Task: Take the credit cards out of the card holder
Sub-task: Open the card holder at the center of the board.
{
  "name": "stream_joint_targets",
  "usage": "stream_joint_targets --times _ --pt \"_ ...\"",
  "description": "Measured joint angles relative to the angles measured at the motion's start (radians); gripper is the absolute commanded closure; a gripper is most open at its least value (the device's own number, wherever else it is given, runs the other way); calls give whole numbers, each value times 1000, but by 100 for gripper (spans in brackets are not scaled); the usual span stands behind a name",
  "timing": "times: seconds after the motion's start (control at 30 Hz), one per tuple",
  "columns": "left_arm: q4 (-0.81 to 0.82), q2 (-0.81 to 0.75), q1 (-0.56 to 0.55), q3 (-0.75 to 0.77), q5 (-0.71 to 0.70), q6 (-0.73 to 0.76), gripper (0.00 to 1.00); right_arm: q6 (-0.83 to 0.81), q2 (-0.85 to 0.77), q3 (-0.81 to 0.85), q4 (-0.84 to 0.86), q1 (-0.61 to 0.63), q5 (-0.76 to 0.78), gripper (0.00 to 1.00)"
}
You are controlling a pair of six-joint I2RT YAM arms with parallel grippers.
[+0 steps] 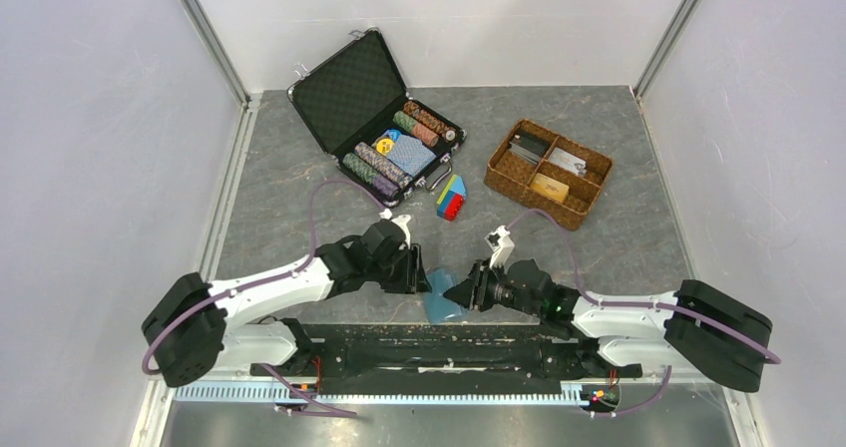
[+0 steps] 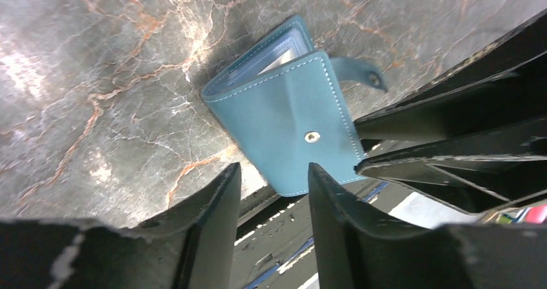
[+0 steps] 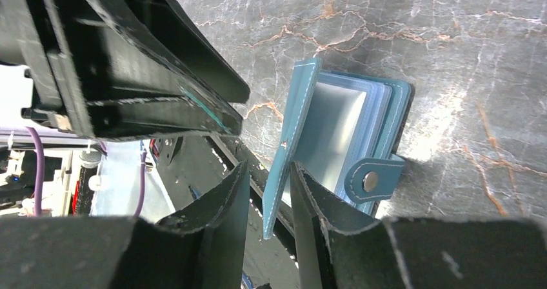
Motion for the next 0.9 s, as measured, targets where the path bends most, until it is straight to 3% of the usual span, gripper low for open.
stream_joint_targets --times 0.27,0.47,0.7,0.9 --pt "-42 -98 26 2 -16 -16 22 1 60 30 38 14 -32 69" --pt "-52 -93 26 31 -10 -18 16 -4 104 72 71 36 -51 68" --pt "-53 -46 26 58 8 -17 17 -10 137 86 114 46 -64 68" --pt "-66 -2 29 72 13 -15 31 -18 169 99 125 50 -71 68"
